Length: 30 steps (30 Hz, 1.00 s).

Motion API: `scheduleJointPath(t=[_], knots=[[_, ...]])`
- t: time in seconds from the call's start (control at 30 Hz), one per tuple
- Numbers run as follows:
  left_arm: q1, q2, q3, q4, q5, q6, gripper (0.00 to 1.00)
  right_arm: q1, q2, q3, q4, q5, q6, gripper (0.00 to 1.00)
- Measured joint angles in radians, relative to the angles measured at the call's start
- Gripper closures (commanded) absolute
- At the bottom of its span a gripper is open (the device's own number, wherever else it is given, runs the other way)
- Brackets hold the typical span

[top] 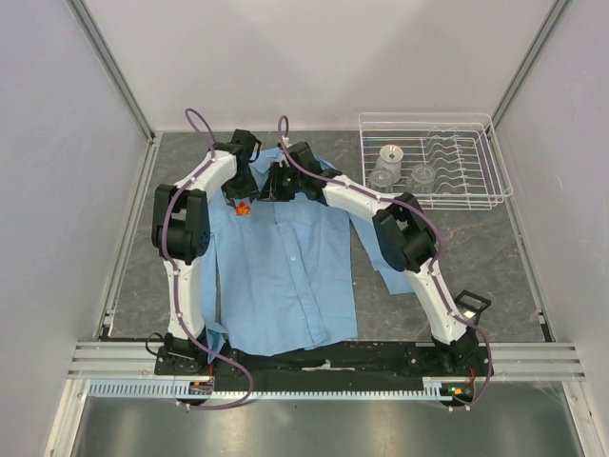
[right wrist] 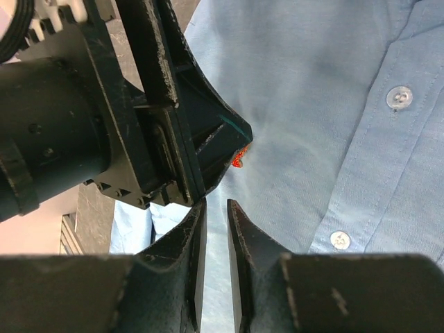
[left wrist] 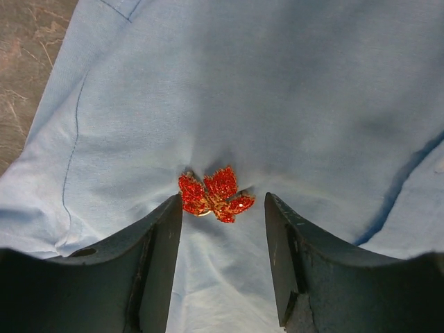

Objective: Remove the brooch from the garment

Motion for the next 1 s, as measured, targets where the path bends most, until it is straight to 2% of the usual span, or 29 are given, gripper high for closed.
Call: scheduleJointPath(t=[0.6, 0.83, 1.0], knots=[[0.001, 0.014, -0.004, 0.006, 0.006, -0.015, 0.47, 0.002, 0.043, -0.001, 0.002, -0.001, 0.009, 0.76], [0.0, 0.006, -0.053, 0.032, 0.0, -0.016, 0.49, 0.002, 0.048, 0.013, 0.0, -0.001, 0.005, 0.76], [0.0, -0.011, -0.082, 0.064, -0.002, -0.014, 0.6, 0.002, 0.064, 0.04, -0.001, 0.0, -0.013, 0.76]])
